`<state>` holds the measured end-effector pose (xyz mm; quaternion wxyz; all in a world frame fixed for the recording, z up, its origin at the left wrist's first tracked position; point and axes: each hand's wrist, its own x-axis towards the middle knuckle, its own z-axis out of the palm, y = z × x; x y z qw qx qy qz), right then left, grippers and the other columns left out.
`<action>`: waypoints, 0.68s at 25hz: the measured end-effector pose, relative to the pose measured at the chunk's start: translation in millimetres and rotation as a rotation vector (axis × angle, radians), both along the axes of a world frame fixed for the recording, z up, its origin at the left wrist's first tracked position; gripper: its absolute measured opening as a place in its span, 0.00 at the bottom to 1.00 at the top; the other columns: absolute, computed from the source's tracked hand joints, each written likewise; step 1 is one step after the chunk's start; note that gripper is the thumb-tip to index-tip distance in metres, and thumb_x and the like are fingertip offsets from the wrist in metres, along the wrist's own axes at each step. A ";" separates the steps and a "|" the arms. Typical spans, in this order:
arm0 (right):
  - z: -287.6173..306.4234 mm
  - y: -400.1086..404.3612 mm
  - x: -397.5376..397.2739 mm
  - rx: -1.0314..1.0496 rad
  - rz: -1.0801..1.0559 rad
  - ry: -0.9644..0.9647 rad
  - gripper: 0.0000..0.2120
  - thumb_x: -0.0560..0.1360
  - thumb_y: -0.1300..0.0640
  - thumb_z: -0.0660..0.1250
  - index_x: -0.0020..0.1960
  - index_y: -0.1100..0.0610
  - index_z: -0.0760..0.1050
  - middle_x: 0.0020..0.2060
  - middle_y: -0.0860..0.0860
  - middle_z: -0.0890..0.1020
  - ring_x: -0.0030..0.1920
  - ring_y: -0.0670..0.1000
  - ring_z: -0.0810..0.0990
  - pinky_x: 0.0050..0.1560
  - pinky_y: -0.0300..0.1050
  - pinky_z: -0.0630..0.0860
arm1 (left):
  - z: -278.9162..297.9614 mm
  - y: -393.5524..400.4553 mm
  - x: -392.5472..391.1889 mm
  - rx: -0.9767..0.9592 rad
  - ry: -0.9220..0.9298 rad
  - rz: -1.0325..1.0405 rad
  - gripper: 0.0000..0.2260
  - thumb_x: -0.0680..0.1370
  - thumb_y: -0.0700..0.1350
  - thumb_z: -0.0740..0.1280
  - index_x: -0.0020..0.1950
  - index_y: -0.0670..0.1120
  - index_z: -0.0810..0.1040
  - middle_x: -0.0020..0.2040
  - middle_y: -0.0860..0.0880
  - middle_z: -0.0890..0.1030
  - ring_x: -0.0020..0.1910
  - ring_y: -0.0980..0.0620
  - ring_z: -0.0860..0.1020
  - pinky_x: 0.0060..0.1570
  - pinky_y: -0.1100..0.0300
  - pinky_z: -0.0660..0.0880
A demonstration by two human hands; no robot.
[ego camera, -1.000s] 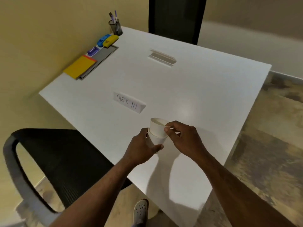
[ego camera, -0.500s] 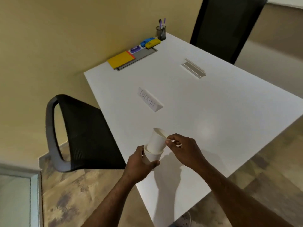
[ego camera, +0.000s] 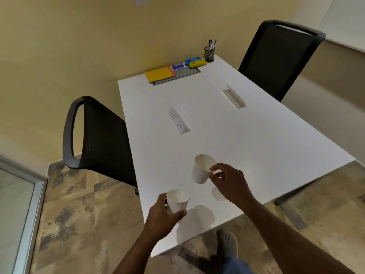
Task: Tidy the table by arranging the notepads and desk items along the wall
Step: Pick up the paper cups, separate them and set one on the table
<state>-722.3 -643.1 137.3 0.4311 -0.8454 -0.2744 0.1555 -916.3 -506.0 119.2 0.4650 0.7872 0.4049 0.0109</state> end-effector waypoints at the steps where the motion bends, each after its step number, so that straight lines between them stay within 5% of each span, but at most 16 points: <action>1: -4.1 0.6 14.0 -0.011 0.006 -0.010 0.06 0.73 0.55 0.71 0.50 0.53 0.79 0.46 0.45 0.84 0.37 0.35 0.80 0.36 0.21 0.70 | -1.4 -1.4 9.4 -0.004 -0.008 0.026 0.34 0.67 0.55 0.76 0.68 0.50 0.67 0.62 0.52 0.77 0.56 0.52 0.76 0.52 0.60 0.76; 7: -40.7 40.5 104.0 0.003 0.120 -0.095 0.07 0.71 0.60 0.72 0.48 0.58 0.79 0.46 0.52 0.84 0.41 0.48 0.84 0.39 0.24 0.74 | -8.1 -9.7 79.8 -0.064 -0.034 0.213 0.33 0.67 0.53 0.77 0.68 0.51 0.68 0.63 0.53 0.77 0.56 0.53 0.77 0.52 0.61 0.76; 12: -66.8 105.4 159.9 0.041 0.275 -0.171 0.09 0.70 0.61 0.72 0.49 0.61 0.78 0.47 0.56 0.83 0.41 0.54 0.84 0.43 0.48 0.82 | -12.0 -7.7 135.4 -0.071 0.001 0.338 0.34 0.67 0.54 0.77 0.68 0.52 0.66 0.61 0.56 0.75 0.56 0.53 0.76 0.51 0.62 0.75; 17: -96.6 155.5 187.5 -0.006 0.389 -0.169 0.10 0.71 0.58 0.71 0.51 0.61 0.78 0.52 0.57 0.82 0.46 0.58 0.83 0.48 0.53 0.80 | -11.6 -14.5 150.5 -0.064 0.031 0.442 0.33 0.67 0.54 0.77 0.69 0.52 0.66 0.57 0.59 0.74 0.56 0.55 0.76 0.49 0.67 0.74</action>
